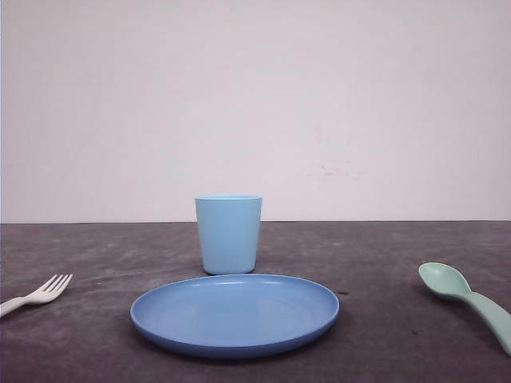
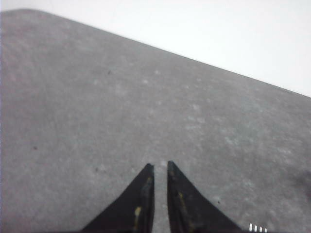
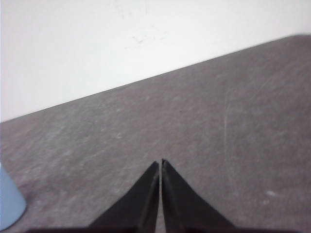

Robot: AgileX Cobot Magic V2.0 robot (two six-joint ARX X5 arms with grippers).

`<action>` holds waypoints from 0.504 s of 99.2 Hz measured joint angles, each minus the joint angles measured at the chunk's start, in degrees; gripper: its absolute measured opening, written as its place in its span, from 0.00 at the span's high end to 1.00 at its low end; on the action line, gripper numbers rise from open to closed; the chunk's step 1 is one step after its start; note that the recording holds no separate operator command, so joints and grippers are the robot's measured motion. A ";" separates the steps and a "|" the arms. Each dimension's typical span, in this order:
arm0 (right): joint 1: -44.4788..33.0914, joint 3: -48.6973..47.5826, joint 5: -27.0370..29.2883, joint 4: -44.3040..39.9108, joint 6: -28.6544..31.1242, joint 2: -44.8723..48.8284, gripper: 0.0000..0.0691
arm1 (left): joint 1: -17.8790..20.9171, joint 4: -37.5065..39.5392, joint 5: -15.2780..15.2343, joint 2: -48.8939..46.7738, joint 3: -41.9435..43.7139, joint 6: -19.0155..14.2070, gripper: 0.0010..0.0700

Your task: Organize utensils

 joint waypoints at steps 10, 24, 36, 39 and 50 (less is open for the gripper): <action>0.00 6.32 0.00 -2.84 1.53 3.67 0.99 | 0.00 -0.42 1.53 4.11 4.79 -1.22 0.98; 0.00 17.99 -0.74 -8.17 0.96 12.76 0.99 | 0.00 -1.97 5.09 13.40 15.45 -1.18 0.98; 0.15 29.53 -1.55 -15.76 -3.41 22.67 0.99 | 0.00 -7.65 7.23 24.41 26.12 1.09 0.98; 0.22 32.20 -1.55 -17.92 -4.81 24.96 0.99 | -0.04 -9.18 7.54 26.99 28.57 1.70 0.98; 1.38 39.52 -1.55 -24.35 -9.86 32.13 0.99 | -1.09 -13.42 8.55 35.50 35.74 3.69 0.98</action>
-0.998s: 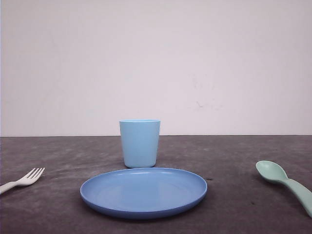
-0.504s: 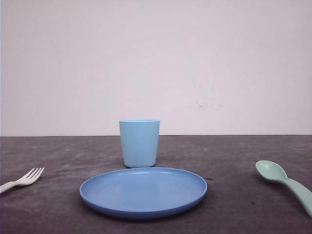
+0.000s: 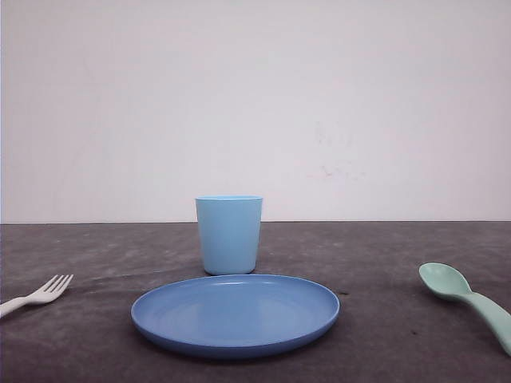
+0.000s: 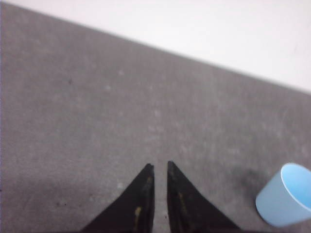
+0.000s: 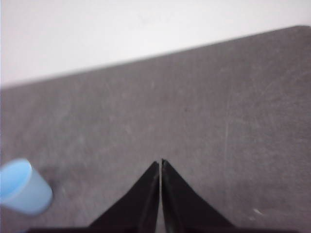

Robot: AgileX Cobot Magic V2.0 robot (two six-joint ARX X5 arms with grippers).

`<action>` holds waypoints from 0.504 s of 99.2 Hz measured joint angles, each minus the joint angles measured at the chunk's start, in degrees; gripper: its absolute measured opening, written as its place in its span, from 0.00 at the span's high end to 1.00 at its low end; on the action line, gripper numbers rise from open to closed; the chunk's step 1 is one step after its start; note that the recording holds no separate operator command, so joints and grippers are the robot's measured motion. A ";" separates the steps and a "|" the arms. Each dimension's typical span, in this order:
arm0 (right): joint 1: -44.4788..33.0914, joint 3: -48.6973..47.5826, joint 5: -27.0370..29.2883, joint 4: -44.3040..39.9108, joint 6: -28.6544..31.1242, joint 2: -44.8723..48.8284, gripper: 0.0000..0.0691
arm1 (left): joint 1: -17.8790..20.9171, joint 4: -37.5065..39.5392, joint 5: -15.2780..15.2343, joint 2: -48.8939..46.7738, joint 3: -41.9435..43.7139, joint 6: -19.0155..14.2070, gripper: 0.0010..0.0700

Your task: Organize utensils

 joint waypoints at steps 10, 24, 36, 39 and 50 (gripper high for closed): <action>1.75 2.14 -0.28 -3.41 -2.82 4.33 0.97 | -1.29 -2.71 0.35 5.20 2.60 1.05 0.96; 3.82 2.19 -1.64 -5.73 -3.89 7.32 0.59 | -2.91 -5.70 3.52 9.05 2.62 1.49 0.65; 5.40 2.19 -1.73 -5.73 -4.17 7.56 0.45 | -5.14 -7.78 4.42 11.37 2.62 1.77 0.53; 5.70 2.19 -1.73 -5.73 -4.22 7.56 0.44 | -5.79 -8.50 4.42 11.98 2.62 1.73 0.53; 6.38 2.19 -1.73 -5.70 -4.28 7.65 0.42 | -8.55 -11.04 4.39 14.84 2.62 1.11 0.52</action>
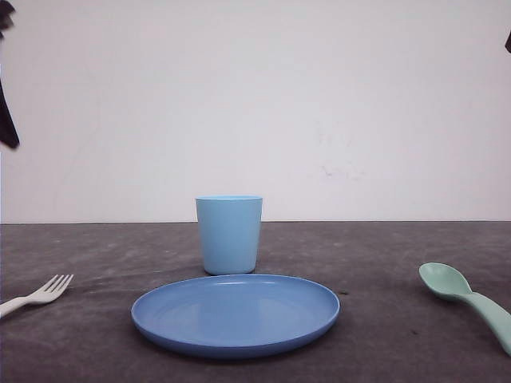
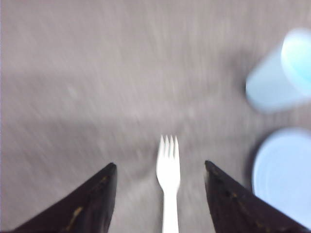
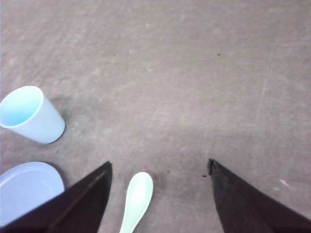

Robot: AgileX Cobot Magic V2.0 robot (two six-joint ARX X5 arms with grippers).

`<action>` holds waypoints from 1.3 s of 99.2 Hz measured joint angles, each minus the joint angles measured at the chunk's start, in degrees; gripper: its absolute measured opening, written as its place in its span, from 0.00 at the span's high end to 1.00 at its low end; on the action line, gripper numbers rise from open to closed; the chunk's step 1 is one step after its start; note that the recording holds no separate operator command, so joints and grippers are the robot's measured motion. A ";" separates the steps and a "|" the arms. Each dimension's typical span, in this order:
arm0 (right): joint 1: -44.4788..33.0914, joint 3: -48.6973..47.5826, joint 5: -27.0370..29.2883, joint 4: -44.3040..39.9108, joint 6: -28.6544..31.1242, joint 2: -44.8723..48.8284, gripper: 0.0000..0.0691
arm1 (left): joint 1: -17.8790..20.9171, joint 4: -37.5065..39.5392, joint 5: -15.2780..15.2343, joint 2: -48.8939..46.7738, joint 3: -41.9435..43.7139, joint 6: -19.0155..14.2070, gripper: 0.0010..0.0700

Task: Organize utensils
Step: 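Lower the left gripper onto the white fork and grasp its handle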

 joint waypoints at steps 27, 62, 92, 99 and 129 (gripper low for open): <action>0.35 0.00 0.00 0.17 0.00 0.02 0.42 | -6.82 -1.22 -1.22 10.64 0.00 -1.86 0.52; 0.35 0.00 0.00 0.17 0.00 0.00 0.42 | -12.81 -2.05 -7.48 21.57 0.00 -3.45 0.53; 0.35 0.00 0.00 0.17 0.04 0.00 0.42 | -13.16 0.55 -7.61 24.81 0.00 -4.98 0.63; 0.35 0.00 0.00 0.17 0.15 0.02 0.42 | -13.16 0.98 -7.63 25.09 0.00 -5.33 0.68; 0.35 0.00 0.00 0.17 0.24 0.02 0.42 | -13.16 2.01 -7.67 26.88 0.00 -7.04 0.85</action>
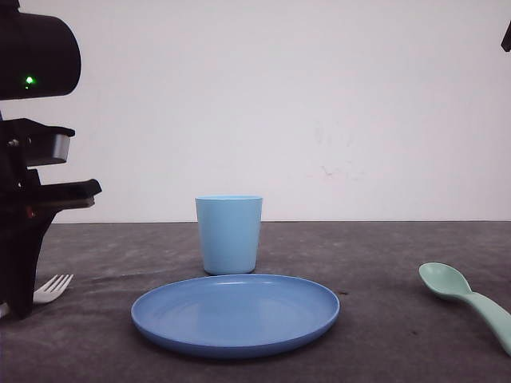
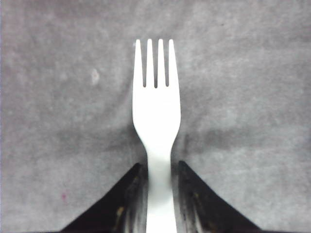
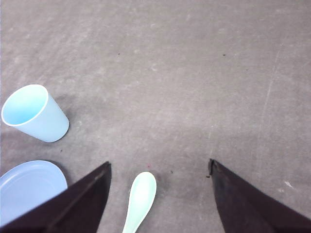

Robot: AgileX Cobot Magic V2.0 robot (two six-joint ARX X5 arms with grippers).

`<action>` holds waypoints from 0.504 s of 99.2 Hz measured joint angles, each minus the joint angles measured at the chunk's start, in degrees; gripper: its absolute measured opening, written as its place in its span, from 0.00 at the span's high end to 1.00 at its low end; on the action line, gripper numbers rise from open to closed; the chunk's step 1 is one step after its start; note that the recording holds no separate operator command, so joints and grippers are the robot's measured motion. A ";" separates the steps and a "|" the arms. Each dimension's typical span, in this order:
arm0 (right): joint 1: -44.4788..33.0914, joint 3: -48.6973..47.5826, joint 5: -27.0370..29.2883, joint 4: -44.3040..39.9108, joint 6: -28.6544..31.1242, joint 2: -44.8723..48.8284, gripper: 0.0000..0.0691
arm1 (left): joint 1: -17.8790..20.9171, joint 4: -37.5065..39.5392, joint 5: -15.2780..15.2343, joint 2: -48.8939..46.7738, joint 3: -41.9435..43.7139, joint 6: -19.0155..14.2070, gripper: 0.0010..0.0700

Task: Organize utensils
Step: 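Lower the left gripper onto the white fork and grasp its handle, then lift the white fork with the left gripper and drop it into the cup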

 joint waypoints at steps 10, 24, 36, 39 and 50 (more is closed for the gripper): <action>0.33 0.00 -0.02 -0.02 0.00 0.00 0.42 | 0.00 -0.13 0.00 0.55 0.37 -0.42 0.85; 0.59 0.00 0.00 -0.02 0.04 -0.02 0.42 | -0.02 -0.04 0.00 1.22 0.85 -0.46 0.89; 0.59 0.00 0.00 -0.02 0.07 -0.02 0.42 | -0.11 0.15 0.00 1.03 0.90 -0.44 0.95; 0.59 0.00 0.00 -0.02 0.09 -0.02 0.42 | -0.11 0.13 0.00 0.90 0.87 -0.44 0.95; 0.59 0.00 0.00 -0.02 0.24 -0.02 0.42 | -0.11 0.37 0.00 -0.35 0.87 -0.44 0.95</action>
